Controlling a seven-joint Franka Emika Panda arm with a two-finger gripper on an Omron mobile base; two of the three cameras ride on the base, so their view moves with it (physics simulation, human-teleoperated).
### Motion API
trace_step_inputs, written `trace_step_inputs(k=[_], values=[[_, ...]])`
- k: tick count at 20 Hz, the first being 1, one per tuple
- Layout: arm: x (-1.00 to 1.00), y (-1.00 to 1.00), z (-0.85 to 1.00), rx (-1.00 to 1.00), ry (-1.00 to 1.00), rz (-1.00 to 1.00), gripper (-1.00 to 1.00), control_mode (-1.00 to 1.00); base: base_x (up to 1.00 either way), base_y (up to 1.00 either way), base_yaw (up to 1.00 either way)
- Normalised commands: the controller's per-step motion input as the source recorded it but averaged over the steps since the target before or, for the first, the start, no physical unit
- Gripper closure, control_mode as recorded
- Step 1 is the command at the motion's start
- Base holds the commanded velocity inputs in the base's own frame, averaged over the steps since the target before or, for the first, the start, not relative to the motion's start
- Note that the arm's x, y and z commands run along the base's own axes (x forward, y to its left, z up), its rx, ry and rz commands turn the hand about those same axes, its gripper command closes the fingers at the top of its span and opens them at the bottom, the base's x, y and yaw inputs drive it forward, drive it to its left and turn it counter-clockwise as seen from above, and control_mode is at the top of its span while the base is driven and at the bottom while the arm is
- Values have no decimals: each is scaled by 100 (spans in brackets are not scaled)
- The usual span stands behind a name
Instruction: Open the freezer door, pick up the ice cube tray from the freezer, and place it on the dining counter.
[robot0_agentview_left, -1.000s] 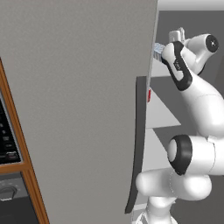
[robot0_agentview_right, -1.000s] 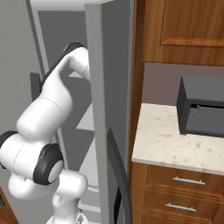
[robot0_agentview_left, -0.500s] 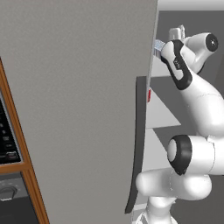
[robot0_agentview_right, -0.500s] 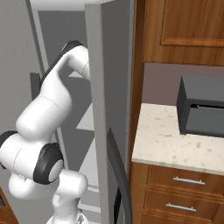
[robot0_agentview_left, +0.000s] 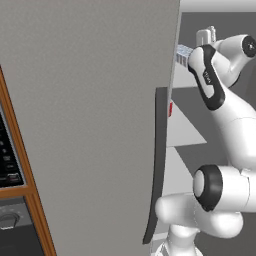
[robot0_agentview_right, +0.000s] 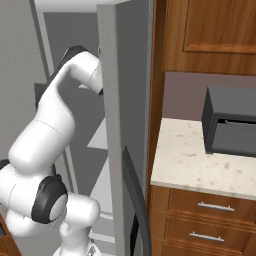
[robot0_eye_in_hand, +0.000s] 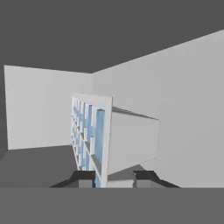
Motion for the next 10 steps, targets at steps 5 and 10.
trace_step_inputs(k=[5,10], values=[[-68,17,0,0,-2,-3,100,-100,0,0,0],[-71,17,0,0,-3,-4,100,-100,0,0,0]])
